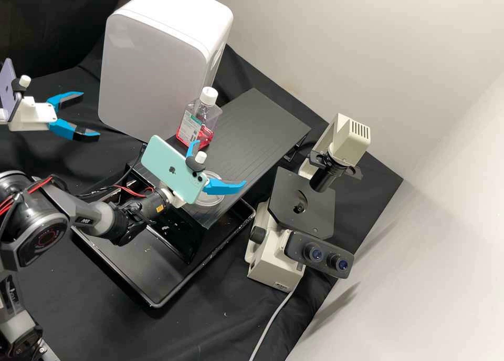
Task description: Remove the lid from the petri dish
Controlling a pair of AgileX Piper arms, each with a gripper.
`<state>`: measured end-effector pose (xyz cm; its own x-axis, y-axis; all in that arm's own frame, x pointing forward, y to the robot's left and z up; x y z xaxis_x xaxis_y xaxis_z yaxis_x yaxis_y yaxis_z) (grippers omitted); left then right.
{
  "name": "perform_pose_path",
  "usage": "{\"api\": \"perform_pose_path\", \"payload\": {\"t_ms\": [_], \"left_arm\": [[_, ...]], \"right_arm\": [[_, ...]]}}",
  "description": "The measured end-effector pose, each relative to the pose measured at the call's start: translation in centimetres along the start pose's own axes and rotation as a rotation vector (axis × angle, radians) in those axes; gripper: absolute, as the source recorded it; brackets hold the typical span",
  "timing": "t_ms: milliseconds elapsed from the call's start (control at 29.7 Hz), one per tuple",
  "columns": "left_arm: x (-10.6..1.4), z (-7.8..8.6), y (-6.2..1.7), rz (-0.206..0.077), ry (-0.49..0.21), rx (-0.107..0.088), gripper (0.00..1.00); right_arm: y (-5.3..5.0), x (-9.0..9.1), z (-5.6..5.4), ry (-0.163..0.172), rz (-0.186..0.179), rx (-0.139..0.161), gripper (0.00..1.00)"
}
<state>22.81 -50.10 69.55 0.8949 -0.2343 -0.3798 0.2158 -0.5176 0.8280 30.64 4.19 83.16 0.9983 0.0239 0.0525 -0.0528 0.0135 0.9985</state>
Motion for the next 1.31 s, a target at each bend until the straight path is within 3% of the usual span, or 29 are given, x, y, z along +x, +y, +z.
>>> {"api": "perform_pose_path", "payload": {"t_ms": [134, 471, 807, 1311], "left_arm": [[-0.3, 1.0, -1.08, -0.045, -0.038, 0.009, 1.00], [-1.3, 2.3, -2.41, -0.105, -0.097, 0.024, 1.00], [-1.7, 3.1, -3.08, -0.135, -0.129, 0.032, 1.00], [-2.3, 3.0, -3.44, -0.156, -0.132, 0.037, 1.00]], "right_arm": [[0.0, 0.0, 0.0, 0.000, 0.000, 0.000, 1.00], [0.0, 0.0, 0.0, 0.000, 0.000, 0.000, 1.00], [0.0, 0.0, 0.0, 0.000, 0.000, 0.000, 1.00], [0.0, 0.0, 0.0, 0.000, 0.000, 0.000, 1.00]]}}
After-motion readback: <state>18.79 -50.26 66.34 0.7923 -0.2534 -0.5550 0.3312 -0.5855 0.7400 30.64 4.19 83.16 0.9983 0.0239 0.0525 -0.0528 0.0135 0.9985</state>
